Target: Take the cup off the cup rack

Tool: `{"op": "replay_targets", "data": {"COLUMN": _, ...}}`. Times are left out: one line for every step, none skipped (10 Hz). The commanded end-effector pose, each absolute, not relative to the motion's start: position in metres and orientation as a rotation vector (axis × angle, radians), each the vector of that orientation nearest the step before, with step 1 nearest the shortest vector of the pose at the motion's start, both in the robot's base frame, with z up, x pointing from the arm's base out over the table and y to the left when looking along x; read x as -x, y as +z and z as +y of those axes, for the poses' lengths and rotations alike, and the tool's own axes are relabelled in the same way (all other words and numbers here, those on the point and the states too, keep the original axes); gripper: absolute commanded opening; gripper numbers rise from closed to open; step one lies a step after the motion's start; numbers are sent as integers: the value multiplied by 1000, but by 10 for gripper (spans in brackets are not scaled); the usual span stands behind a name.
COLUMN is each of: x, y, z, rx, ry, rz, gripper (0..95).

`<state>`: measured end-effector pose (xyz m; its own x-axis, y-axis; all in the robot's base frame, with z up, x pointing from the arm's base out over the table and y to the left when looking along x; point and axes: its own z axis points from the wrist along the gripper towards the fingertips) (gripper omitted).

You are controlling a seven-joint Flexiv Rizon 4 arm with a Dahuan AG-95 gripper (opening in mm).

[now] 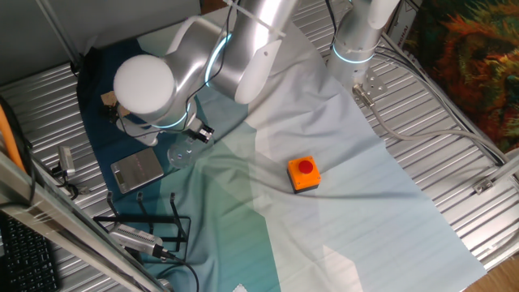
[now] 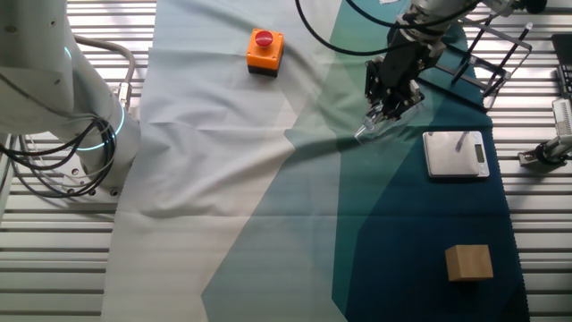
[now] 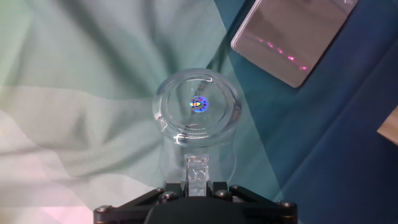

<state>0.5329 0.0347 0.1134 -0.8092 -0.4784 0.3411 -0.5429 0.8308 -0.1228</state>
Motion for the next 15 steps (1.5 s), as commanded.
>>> {"op": "replay_targets", "data": {"x": -533, "y": 112, "z": 35, "rx": -773, "ry": 309, "rz": -2711, "gripper": 0}}
{"op": "replay_targets", "data": {"x": -533, "y": 112, "z": 35, "rx": -774, "ry": 308, "rz": -2709, "gripper": 0}}
{"op": "replay_targets", "data": {"x": -533, "y": 112, "z": 35, "rx": -776, "ry": 308, "rz": -2705, "gripper": 0}}
{"op": "replay_targets", "data": {"x": -534, "y": 112, "z": 36, "rx": -776, "ry": 308, "rz": -2704, "gripper": 0}}
{"op": "replay_targets", "data": {"x": -534, "y": 112, "z": 36, "rx": -775, "ry": 310, "rz": -2704, "gripper": 0}}
{"op": "replay_targets", "data": {"x": -534, "y": 112, "z": 36, "rx": -774, "ry": 313, "rz": -2702, "gripper": 0}}
{"op": "replay_targets", "data": {"x": -534, "y": 112, "z": 36, "rx": -774, "ry": 317, "rz": -2701, "gripper": 0}}
{"op": "replay_targets", "data": {"x": -535, "y": 112, "z": 37, "rx": -786, "ry": 313, "rz": -2699, "gripper": 0}}
{"op": "replay_targets", "data": {"x": -535, "y": 112, "z": 37, "rx": -792, "ry": 314, "rz": -2699, "gripper": 0}}
{"op": "replay_targets", "data": {"x": -536, "y": 112, "z": 37, "rx": -806, "ry": 310, "rz": -2696, "gripper": 190}}
{"op": "replay_targets", "data": {"x": -537, "y": 113, "z": 37, "rx": -818, "ry": 314, "rz": -2690, "gripper": 190}}
{"op": "replay_targets", "data": {"x": -537, "y": 113, "z": 37, "rx": -819, "ry": 302, "rz": -2698, "gripper": 380}}
{"op": "replay_targets", "data": {"x": -538, "y": 113, "z": 38, "rx": -820, "ry": 298, "rz": -2703, "gripper": 380}}
{"op": "replay_targets", "data": {"x": -538, "y": 113, "z": 38, "rx": -819, "ry": 297, "rz": -2703, "gripper": 380}}
{"op": "replay_targets", "data": {"x": -538, "y": 113, "z": 38, "rx": -818, "ry": 292, "rz": -2708, "gripper": 380}}
